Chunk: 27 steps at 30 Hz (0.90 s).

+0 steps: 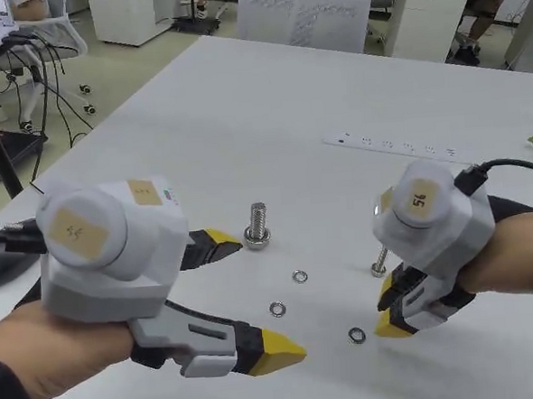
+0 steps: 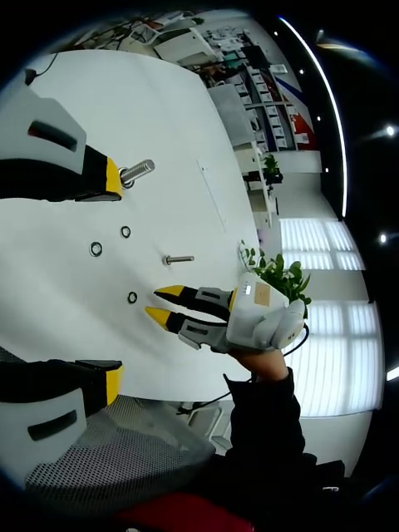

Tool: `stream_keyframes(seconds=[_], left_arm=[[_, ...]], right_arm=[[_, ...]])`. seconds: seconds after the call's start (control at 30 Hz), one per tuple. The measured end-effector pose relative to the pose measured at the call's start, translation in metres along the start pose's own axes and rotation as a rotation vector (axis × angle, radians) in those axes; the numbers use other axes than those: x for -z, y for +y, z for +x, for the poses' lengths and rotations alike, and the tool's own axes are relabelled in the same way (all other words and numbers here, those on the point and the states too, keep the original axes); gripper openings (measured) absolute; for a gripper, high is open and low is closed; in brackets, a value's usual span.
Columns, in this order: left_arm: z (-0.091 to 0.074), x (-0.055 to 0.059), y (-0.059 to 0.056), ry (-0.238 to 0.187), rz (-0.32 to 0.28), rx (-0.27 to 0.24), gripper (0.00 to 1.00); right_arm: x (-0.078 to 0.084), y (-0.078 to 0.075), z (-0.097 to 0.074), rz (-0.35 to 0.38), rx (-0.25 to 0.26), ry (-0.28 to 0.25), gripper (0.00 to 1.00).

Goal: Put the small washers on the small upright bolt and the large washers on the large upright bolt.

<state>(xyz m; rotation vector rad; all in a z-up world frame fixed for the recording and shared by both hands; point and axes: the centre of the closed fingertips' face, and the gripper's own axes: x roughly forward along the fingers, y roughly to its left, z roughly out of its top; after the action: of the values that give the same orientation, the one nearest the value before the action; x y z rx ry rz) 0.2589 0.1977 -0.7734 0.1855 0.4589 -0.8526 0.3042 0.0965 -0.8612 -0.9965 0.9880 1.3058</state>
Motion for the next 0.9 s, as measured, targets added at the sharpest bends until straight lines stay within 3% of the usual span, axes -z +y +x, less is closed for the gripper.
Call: stream_keyframes(seconds=[0.9], left_arm=[[-0.002,0.001,0.002,-0.008,-0.004,-0.002,0.77]], right_arm=[[-0.010,0.011,0.019,-0.030,-0.027,0.020,0.18]])
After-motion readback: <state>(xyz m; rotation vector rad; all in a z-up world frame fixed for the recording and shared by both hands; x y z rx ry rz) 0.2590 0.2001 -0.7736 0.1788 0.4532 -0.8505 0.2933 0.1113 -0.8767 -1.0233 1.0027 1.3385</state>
